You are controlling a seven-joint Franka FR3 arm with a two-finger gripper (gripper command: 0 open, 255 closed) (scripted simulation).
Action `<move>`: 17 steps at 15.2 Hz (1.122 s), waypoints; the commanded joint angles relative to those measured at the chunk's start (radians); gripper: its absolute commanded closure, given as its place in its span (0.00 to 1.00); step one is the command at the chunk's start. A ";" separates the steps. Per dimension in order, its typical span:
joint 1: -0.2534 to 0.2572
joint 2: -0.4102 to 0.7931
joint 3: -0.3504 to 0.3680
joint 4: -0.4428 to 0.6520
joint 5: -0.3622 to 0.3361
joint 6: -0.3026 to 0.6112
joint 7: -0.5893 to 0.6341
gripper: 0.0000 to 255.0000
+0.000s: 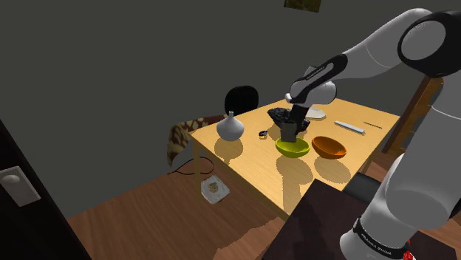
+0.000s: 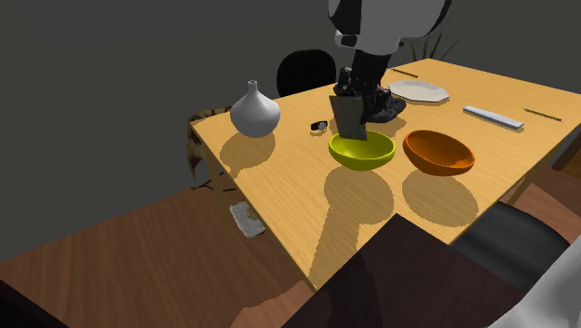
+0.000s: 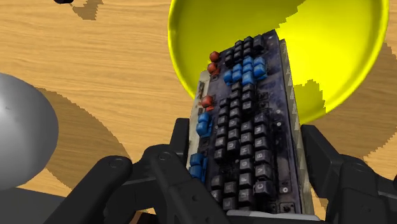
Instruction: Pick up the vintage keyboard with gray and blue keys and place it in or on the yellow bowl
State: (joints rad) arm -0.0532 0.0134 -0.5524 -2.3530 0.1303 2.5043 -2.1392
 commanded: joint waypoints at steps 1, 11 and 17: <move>-0.027 -0.040 -0.027 -0.038 -0.022 0.002 -0.041 1.00; -0.037 0.061 -0.030 -0.076 0.113 0.113 -0.170 1.00; -0.058 0.154 0.008 -0.078 0.249 0.184 -0.273 1.00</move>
State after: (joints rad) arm -0.1034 0.1420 -0.5529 -2.4281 0.3468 2.6750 -2.3859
